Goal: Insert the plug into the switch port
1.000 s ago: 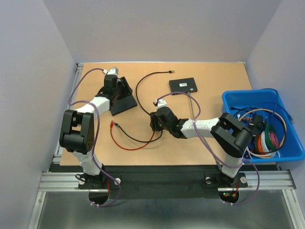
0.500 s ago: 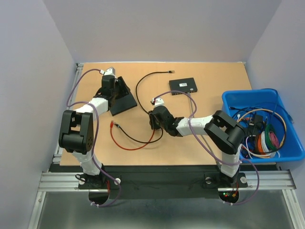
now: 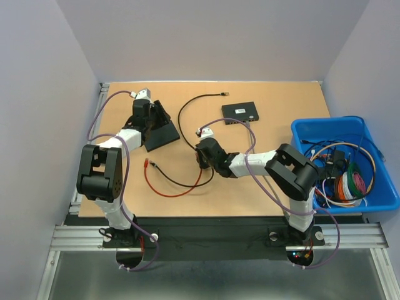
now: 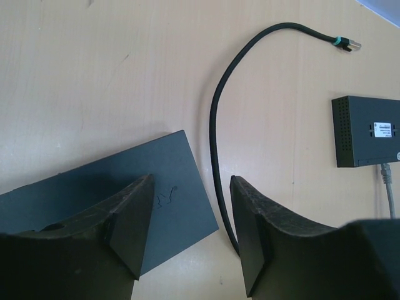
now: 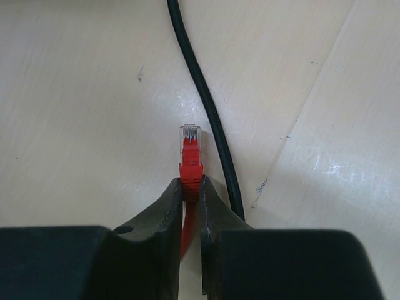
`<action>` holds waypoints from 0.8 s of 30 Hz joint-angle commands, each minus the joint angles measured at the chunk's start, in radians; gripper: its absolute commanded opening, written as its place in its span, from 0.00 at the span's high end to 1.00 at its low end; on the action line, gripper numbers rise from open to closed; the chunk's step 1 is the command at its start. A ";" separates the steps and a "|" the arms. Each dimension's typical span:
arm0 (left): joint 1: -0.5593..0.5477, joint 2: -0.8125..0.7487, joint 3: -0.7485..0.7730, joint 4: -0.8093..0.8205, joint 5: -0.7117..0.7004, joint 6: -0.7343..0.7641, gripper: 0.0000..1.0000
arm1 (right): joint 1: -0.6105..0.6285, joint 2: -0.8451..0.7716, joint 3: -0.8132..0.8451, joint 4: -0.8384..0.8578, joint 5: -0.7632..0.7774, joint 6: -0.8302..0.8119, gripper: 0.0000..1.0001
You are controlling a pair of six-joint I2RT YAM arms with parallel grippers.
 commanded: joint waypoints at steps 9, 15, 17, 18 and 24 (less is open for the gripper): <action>-0.038 -0.246 -0.154 0.260 0.169 0.006 0.47 | -0.035 -0.209 0.040 0.264 -0.232 -0.095 1.00; -0.073 -0.370 -0.347 0.613 0.383 -0.084 0.45 | -0.193 -0.263 -0.088 0.459 -0.550 0.131 1.00; -0.079 -0.399 -0.423 0.721 0.433 -0.119 0.44 | -0.260 -0.269 -0.117 0.535 -0.668 0.184 1.00; -0.081 -0.407 -0.451 0.781 0.471 -0.142 0.44 | -0.282 -0.270 -0.138 0.563 -0.708 0.209 1.00; -0.081 -0.387 -0.608 1.263 0.594 -0.352 0.36 | -0.359 -0.217 -0.135 0.764 -0.988 0.410 0.99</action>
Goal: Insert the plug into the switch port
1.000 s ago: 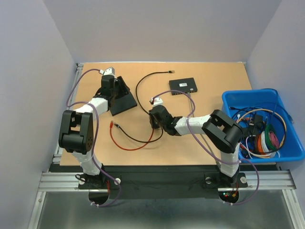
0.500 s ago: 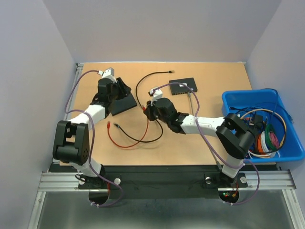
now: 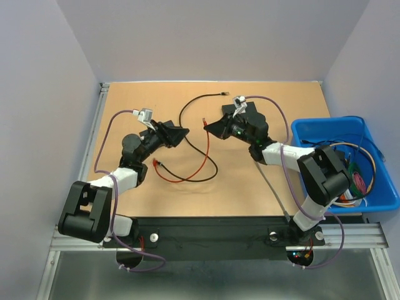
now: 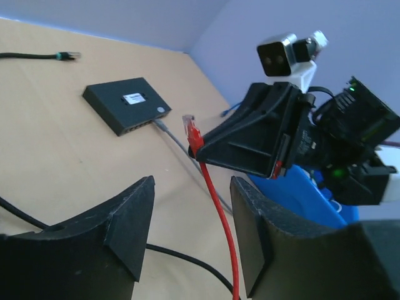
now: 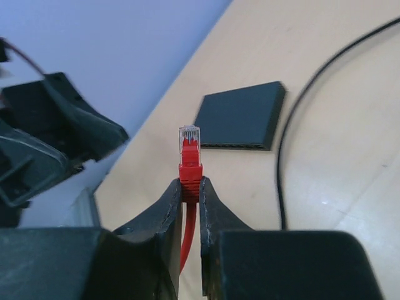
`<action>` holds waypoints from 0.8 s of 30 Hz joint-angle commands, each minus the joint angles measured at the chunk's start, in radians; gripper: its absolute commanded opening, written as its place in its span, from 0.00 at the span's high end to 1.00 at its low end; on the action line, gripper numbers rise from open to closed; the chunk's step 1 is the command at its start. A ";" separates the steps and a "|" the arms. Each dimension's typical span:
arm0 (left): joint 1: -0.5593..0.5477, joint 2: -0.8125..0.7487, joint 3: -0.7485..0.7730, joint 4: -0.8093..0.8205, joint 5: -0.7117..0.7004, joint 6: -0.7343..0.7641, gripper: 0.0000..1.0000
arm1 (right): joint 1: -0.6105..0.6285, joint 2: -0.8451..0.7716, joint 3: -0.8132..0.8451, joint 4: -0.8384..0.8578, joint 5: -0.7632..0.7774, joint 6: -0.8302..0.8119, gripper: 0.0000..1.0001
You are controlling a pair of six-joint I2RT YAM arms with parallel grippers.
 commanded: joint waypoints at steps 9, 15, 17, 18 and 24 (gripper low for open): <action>-0.001 0.205 -0.084 0.978 0.217 -0.421 0.28 | 0.000 0.187 0.056 0.630 -0.477 0.454 1.00; -0.001 0.189 -0.084 0.976 0.220 -0.411 0.28 | 0.002 0.198 0.042 0.649 -0.485 0.464 1.00; -0.001 0.173 -0.086 0.960 0.216 -0.398 0.28 | 0.000 0.205 0.041 0.648 -0.488 0.468 1.00; -0.001 0.169 -0.087 0.953 0.214 -0.392 0.28 | 0.002 0.207 0.038 0.648 -0.483 0.470 1.00; -0.001 0.068 -0.092 0.797 0.187 -0.306 0.28 | 0.002 0.216 0.011 0.642 -0.445 0.474 1.00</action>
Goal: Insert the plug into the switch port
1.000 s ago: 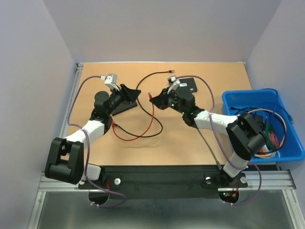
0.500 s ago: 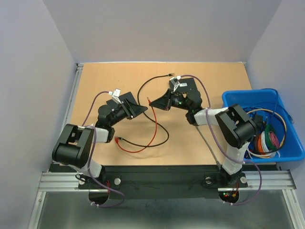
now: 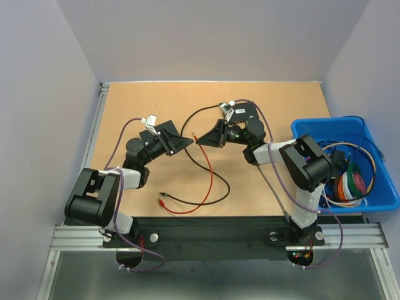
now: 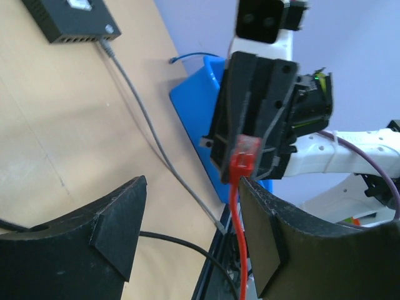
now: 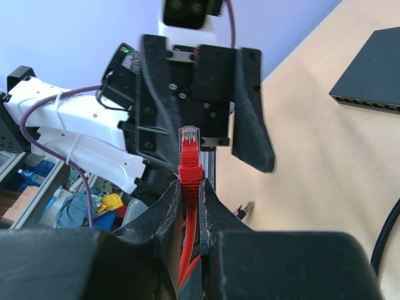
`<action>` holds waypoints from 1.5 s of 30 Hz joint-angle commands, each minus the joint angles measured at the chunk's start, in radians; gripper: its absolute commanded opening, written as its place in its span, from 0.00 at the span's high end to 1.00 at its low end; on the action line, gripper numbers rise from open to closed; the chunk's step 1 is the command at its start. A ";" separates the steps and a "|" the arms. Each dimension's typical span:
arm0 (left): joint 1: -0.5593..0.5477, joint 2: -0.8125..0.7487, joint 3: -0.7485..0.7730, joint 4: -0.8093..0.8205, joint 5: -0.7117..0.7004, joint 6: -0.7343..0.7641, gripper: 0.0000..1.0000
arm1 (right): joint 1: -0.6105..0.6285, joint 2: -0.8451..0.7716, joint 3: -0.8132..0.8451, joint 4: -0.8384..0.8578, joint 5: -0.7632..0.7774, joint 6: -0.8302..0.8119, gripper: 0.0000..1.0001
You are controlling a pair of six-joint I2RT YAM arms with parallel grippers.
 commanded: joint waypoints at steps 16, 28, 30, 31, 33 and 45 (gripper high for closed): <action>-0.093 -0.228 0.045 0.231 -0.067 0.334 0.28 | 0.049 -0.031 0.001 0.135 0.008 0.026 1.00; -0.115 -0.277 0.080 0.039 -0.133 0.438 0.30 | 0.057 -0.080 -0.025 0.145 -0.012 0.029 1.00; -0.118 -0.262 0.080 0.042 -0.133 0.433 0.31 | 0.058 -0.081 -0.022 0.151 -0.014 0.032 1.00; -0.121 -0.257 0.080 0.045 -0.130 0.430 0.32 | 0.058 -0.083 -0.021 0.151 -0.014 0.035 0.99; -0.124 -0.250 0.080 0.049 -0.127 0.429 0.34 | 0.058 -0.088 -0.021 0.151 -0.012 0.035 1.00; -0.130 -0.222 0.088 0.042 -0.109 0.420 0.38 | 0.058 -0.107 -0.005 0.152 0.003 0.038 1.00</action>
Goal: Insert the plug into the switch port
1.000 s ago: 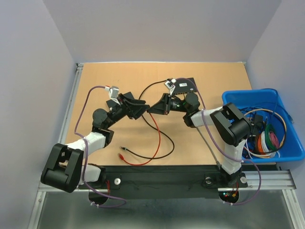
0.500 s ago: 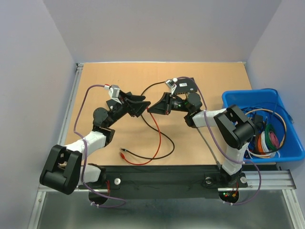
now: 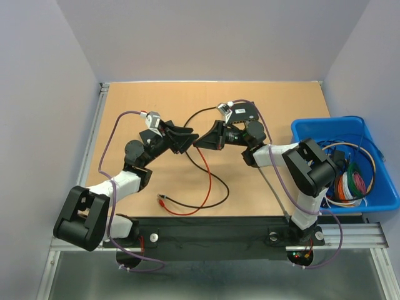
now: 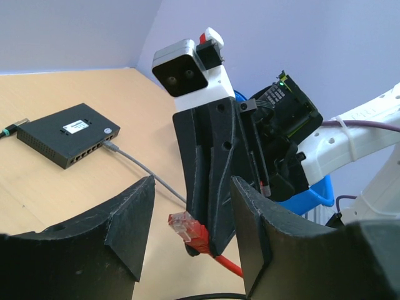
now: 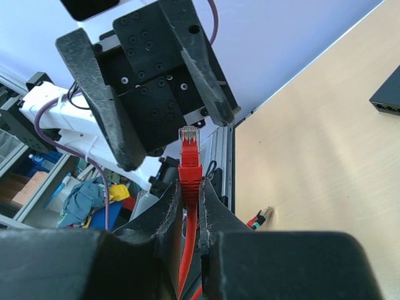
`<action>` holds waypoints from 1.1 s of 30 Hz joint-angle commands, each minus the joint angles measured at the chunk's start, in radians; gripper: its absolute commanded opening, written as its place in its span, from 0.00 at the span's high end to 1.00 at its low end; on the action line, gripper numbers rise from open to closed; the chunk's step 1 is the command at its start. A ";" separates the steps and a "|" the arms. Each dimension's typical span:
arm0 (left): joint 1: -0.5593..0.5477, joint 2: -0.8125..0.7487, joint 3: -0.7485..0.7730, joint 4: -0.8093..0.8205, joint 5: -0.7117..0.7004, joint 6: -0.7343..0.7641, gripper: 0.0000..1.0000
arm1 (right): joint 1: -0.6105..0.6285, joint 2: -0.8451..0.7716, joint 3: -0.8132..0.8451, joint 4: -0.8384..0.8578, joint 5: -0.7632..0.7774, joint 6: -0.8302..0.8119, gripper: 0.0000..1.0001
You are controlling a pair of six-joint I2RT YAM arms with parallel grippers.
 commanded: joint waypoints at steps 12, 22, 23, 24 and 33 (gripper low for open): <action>-0.008 0.002 0.045 0.048 0.040 0.002 0.72 | 0.010 -0.050 0.000 0.129 0.055 -0.007 1.00; -0.008 -0.028 0.122 -0.239 -0.046 0.048 1.00 | -0.003 -0.072 0.034 -0.008 0.074 -0.079 0.49; -0.011 -0.034 0.137 -0.291 -0.066 0.055 1.00 | -0.006 -0.087 0.037 -0.072 0.086 -0.122 0.45; -0.010 -0.046 0.163 -0.384 -0.105 0.071 1.00 | -0.009 -0.136 0.050 -0.243 0.125 -0.179 0.43; -0.045 -0.039 0.360 -0.851 -0.408 0.065 1.00 | 0.031 -0.319 0.158 -1.012 0.526 -0.730 0.44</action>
